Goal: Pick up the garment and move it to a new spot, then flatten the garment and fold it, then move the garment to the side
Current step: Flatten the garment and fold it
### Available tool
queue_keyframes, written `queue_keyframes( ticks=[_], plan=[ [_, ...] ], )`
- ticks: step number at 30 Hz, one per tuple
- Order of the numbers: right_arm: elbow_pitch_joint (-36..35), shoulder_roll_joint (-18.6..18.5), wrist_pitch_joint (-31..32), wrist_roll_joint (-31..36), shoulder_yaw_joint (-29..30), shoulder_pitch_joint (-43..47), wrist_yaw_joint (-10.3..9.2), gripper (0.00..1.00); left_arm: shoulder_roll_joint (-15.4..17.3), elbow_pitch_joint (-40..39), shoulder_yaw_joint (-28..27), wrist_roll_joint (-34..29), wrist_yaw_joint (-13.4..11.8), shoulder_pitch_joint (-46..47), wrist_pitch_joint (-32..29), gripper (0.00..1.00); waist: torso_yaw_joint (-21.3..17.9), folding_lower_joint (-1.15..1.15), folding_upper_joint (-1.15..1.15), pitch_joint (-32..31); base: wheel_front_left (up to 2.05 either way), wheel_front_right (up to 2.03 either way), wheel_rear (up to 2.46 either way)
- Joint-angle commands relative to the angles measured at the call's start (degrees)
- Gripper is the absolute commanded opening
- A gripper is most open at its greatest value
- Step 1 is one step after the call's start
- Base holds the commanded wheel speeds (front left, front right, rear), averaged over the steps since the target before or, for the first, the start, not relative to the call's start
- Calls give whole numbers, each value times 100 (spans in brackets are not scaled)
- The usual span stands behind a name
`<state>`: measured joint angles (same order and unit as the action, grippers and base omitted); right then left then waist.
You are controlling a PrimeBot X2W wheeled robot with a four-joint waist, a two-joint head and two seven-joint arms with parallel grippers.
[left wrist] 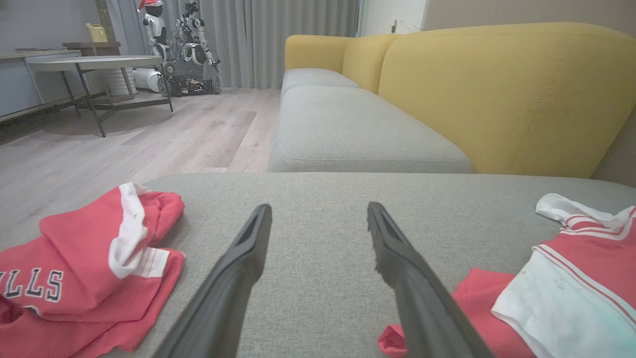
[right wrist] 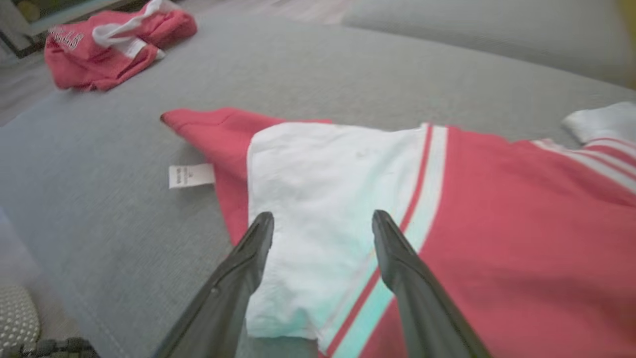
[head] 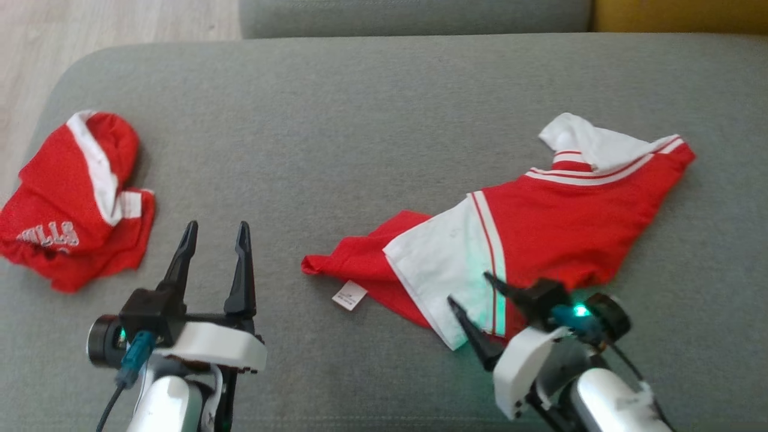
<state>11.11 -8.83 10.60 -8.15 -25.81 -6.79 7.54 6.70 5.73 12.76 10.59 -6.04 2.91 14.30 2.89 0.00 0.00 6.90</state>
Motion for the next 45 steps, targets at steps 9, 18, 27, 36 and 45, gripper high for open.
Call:
queue_keyframes(
  ticks=[9, 18, 27, 36, 45],
  plan=[
    [874, -7, 24, -180, -793, -690, -5, 100, -55, -158, -168, -8, 39, 351, 69, 100, 307, 0, 0, 218, 0, 0, 0],
    [1494, 72, 65, -115, -921, -1053, -5, 0, -128, -149, -197, -43, 74, 416, 70, 100, 357, 0, 0, 306, 0, 0, 0],
    [1061, 112, -172, -233, -566, -1072, -5, 0, -172, -153, -267, -86, 107, 383, 70, 100, 231, 0, 0, 261, 0, 0, 0],
    [363, 209, -307, -616, 620, -989, -5, 0, -191, -137, -317, -135, 171, 381, 70, 100, 74, 0, 0, 217, 0, 0, 0],
    [703, 336, -285, -981, 2002, -755, -5, 9, -205, -133, -323, -171, 215, 371, 70, 100, 29, 0, 0, 218, 0, 0, 0]
  ],
)
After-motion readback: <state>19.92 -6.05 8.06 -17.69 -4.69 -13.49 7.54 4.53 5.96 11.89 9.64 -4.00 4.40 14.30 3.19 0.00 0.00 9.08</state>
